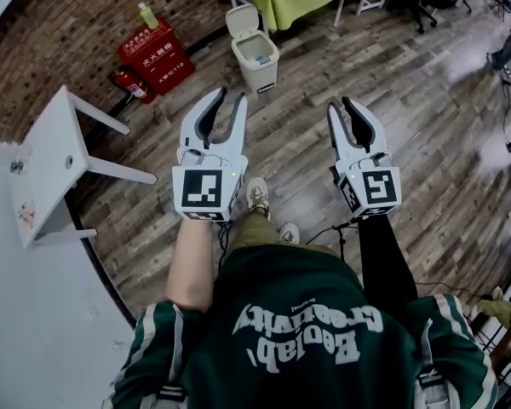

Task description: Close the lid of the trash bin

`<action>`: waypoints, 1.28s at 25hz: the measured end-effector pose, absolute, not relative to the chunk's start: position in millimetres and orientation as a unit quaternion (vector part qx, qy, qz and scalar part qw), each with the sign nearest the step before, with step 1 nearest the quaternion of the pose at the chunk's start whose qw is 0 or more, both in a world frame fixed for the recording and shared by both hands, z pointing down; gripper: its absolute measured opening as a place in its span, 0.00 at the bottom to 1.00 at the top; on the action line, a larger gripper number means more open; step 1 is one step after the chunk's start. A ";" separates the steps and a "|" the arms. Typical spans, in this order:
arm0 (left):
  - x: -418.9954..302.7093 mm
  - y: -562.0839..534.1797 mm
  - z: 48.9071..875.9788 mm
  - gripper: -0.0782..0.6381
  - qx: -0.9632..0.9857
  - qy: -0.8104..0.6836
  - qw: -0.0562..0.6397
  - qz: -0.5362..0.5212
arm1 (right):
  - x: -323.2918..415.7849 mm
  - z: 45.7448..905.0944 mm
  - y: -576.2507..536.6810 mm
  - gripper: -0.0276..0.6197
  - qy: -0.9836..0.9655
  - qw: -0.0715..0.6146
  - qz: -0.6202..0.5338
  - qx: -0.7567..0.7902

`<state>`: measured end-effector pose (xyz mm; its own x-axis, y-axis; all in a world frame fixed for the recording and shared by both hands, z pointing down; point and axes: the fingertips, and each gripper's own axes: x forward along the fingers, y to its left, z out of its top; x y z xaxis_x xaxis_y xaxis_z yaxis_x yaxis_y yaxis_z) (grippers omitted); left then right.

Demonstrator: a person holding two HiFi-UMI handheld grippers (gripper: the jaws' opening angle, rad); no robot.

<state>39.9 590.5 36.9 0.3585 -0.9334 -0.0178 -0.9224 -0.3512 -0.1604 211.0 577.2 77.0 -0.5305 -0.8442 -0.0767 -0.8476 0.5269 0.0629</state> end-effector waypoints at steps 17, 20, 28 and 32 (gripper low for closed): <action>4.0 491.7 49.8 0.27 -0.816 0.575 0.054 -0.034 | 184.9 94.0 486.8 0.22 0.873 0.009 0.034 -0.486; -5.0 464.2 48.3 0.27 -0.815 0.576 0.057 -0.033 | 177.6 92.1 459.3 0.22 0.872 0.009 0.034 -0.488; -38.8 389.0 43.0 0.27 -0.813 0.578 0.058 -0.031 | 146.6 86.7 383.6 0.22 0.873 0.009 0.035 -0.487; -57.9 353.5 46.4 0.27 -0.814 0.577 0.055 -0.032 | 125.7 89.3 349.4 0.22 0.873 0.004 0.035 -0.486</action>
